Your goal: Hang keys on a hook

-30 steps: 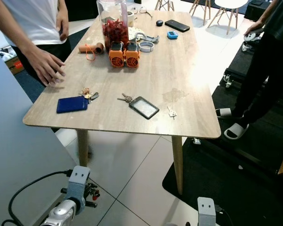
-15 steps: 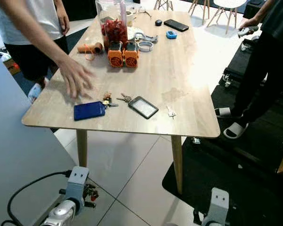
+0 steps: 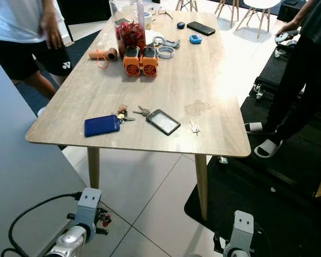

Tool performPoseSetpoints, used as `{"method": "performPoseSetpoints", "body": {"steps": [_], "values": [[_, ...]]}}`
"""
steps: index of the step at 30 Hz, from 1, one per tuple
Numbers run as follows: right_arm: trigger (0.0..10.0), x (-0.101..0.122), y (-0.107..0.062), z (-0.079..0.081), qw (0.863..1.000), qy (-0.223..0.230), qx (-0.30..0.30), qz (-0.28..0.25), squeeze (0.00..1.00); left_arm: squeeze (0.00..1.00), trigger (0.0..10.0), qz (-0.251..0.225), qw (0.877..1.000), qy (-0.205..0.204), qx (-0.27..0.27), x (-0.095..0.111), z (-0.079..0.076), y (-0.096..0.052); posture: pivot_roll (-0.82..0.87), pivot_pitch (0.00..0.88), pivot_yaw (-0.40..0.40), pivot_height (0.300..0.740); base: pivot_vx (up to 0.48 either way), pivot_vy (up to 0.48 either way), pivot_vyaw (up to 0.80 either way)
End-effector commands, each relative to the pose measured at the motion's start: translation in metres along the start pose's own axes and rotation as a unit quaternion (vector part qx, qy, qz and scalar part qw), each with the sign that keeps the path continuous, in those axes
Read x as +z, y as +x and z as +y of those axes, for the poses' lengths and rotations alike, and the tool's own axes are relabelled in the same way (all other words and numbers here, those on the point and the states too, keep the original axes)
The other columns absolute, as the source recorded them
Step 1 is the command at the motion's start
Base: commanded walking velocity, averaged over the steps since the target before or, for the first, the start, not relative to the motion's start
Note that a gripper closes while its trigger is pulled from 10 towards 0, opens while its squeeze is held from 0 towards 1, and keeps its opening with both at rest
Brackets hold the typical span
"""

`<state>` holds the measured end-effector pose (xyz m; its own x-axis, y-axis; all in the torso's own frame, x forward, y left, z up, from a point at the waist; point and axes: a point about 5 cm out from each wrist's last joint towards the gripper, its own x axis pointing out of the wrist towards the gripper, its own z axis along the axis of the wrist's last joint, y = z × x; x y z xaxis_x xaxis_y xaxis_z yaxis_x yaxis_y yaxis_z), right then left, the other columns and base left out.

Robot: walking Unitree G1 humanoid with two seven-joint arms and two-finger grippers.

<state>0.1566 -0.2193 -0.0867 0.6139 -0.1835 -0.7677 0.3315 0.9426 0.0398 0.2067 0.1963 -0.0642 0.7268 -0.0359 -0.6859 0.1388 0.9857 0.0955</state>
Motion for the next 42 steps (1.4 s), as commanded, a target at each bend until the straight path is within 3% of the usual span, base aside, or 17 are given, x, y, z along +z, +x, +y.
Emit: {"method": "performPoseSetpoints", "body": {"steps": [1, 10, 19, 28, 42], "values": [[10.0, -0.006, -0.002, -0.004, 1.0, -0.006, -0.001, 0.01, 0.0, 0.0, 10.0, 0.007, 1.0, 0.003, -0.003, -0.003, -0.001, 0.0, 0.04, 0.081, -0.021, 0.74, 0.0, 0.0, 0.0], [10.0, -0.005, -0.001, 0.001, 1.0, -0.004, 0.018, 0.015, 0.0, 0.0, 10.0, 0.002, 1.0, -0.003, -0.012, -0.004, -0.003, -0.001, 0.05, 0.088, -0.038, 0.74, 0.0, 0.0, 0.0], [10.0, -0.011, -0.002, 0.007, 0.999, -0.027, 0.027, 0.024, 0.0, 0.0, 10.0, 0.01, 1.0, -0.006, -0.006, -0.012, -0.002, -0.004, 0.06, 0.088, -0.042, 0.74, 0.0, 0.0, 0.0], [10.0, -0.01, -0.002, 0.007, 0.997, -0.058, 0.04, 0.024, 0.0, 0.0, 10.0, 0.0, 1.0, -0.007, -0.006, -0.005, -0.003, -0.002, 0.06, 0.082, -0.043, 0.74, 0.0, 0.0, 0.0], [10.0, -0.009, -0.002, 0.013, 0.996, -0.075, 0.053, 0.022, 0.0, 0.0, 10.0, -0.005, 1.0, -0.007, -0.005, -0.001, -0.001, -0.001, 0.07, 0.079, -0.043, 0.74, 0.0, 0.0, 0.75]]}}
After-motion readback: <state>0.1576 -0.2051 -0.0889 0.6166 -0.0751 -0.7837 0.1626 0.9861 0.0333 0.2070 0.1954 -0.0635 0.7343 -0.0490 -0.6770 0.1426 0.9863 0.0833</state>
